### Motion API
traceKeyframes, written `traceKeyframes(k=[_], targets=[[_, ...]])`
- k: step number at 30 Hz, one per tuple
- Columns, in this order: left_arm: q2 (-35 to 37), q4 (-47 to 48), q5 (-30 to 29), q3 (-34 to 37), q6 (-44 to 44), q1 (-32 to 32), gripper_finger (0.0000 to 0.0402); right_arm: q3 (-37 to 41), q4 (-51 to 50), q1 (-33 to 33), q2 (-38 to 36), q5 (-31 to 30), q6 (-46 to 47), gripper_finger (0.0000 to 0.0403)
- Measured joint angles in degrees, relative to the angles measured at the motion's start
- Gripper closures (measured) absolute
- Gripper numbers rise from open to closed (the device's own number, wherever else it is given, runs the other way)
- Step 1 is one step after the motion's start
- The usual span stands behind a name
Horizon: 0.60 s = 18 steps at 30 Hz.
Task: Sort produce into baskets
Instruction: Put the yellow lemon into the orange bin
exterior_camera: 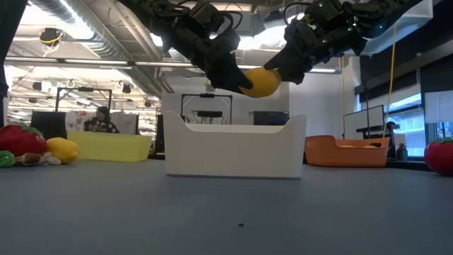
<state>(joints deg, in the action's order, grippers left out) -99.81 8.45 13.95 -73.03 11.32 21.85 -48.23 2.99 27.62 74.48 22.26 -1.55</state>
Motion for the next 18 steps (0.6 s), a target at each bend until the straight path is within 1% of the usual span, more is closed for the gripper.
traceKeyframes(k=[4,12,15,18], targets=[[0.0,-0.5,0.2,0.0,0.0,0.0,0.0176,0.0,0.0,0.0,0.0,-0.4,1.4,0.0093],[0.0,-1.5,0.6,-0.2,-0.4,-0.1,0.0176,0.0,-0.5,0.0,0.2,-1.7,3.1,0.0025],[0.0,-2.2,0.6,-0.2,-0.4,-0.1,0.0176,0.0,-0.6,0.0,0.2,-2.0,3.1,0.0013],[0.0,-2.6,0.6,-0.2,-0.4,-0.2,0.0176,0.0,-0.6,0.0,0.2,-1.1,3.1,0.0015]])
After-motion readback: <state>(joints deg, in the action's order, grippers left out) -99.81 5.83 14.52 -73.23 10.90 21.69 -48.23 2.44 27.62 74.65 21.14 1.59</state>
